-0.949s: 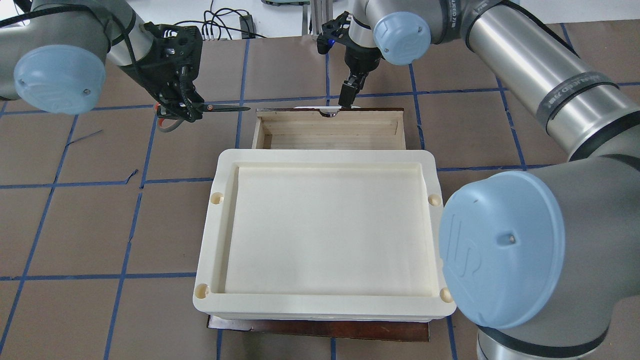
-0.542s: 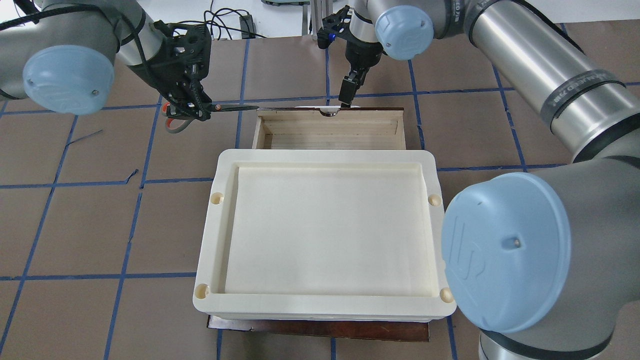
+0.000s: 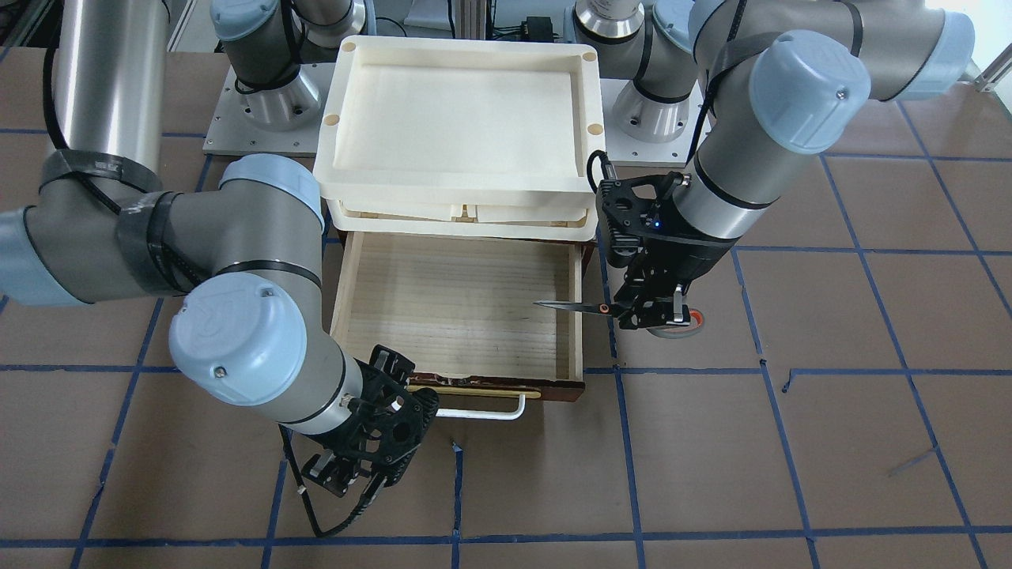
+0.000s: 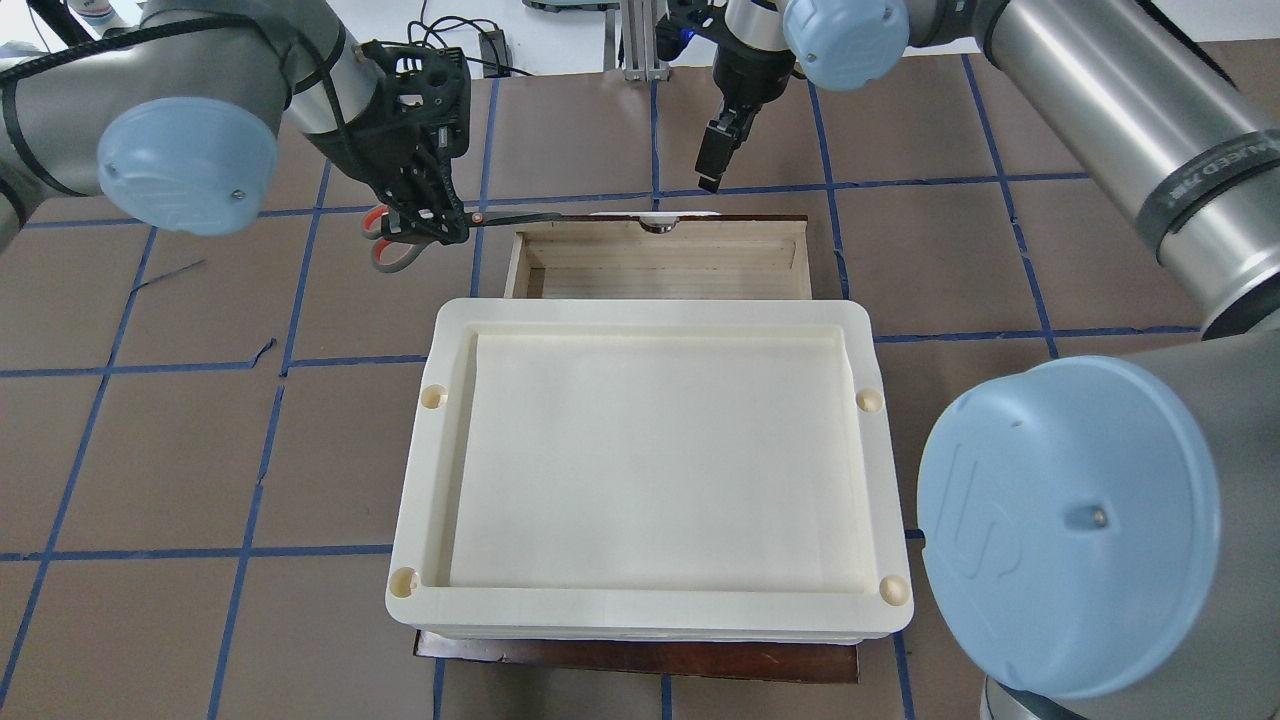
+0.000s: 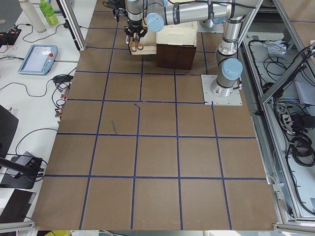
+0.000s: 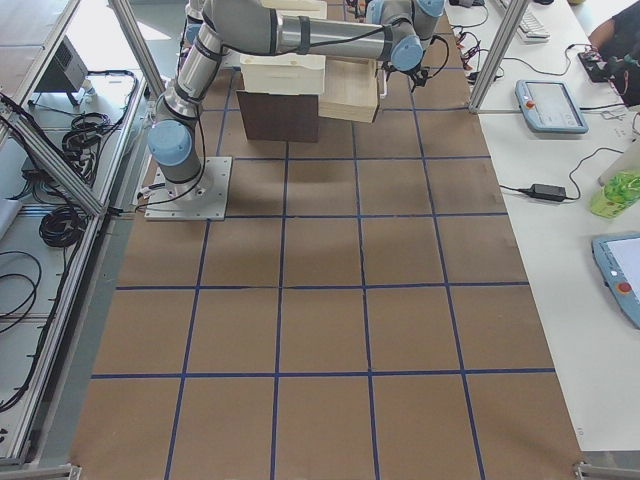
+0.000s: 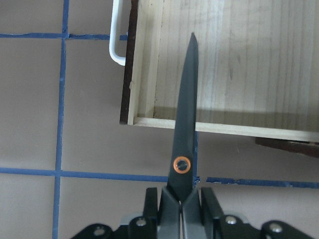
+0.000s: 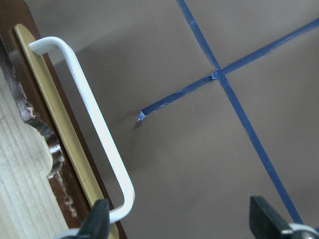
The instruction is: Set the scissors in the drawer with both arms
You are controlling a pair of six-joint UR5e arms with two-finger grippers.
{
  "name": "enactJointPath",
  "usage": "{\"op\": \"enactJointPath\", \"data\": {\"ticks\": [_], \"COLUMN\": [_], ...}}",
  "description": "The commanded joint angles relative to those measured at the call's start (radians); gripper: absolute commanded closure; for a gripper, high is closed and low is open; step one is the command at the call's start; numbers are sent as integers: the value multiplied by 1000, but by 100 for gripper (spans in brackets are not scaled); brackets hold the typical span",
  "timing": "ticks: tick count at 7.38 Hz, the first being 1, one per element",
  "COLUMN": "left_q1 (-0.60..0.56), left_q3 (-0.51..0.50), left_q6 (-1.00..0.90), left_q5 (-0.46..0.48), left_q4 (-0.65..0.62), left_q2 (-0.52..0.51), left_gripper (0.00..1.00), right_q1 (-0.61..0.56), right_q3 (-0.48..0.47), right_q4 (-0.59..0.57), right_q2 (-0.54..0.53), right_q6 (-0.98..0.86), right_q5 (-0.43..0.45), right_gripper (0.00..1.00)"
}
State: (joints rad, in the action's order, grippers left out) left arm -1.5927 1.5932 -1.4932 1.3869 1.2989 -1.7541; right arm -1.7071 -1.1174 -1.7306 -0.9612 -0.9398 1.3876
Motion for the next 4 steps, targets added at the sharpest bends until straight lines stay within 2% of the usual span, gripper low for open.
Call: {"op": "enactJointPath", "data": {"ticks": [1,2,4], "left_q1": [-29,-47,-111], "left_q3": [1,1,-7], "left_q6": [53,57,121], "left_q5": [-63,-63,-62], "left_q4": [-9,-10,-54], "left_q2": [-7,-15,-53], "left_gripper": [81,81,81], "right_q1": [79,104,136], "right_q3": [-15,-31,-178], "right_q4": [41,75,135], "right_q2": [-95,-160,-327], "right_q6": [35,62,189], "right_q5": [-2,7,14], "right_gripper": [0,0,0]}}
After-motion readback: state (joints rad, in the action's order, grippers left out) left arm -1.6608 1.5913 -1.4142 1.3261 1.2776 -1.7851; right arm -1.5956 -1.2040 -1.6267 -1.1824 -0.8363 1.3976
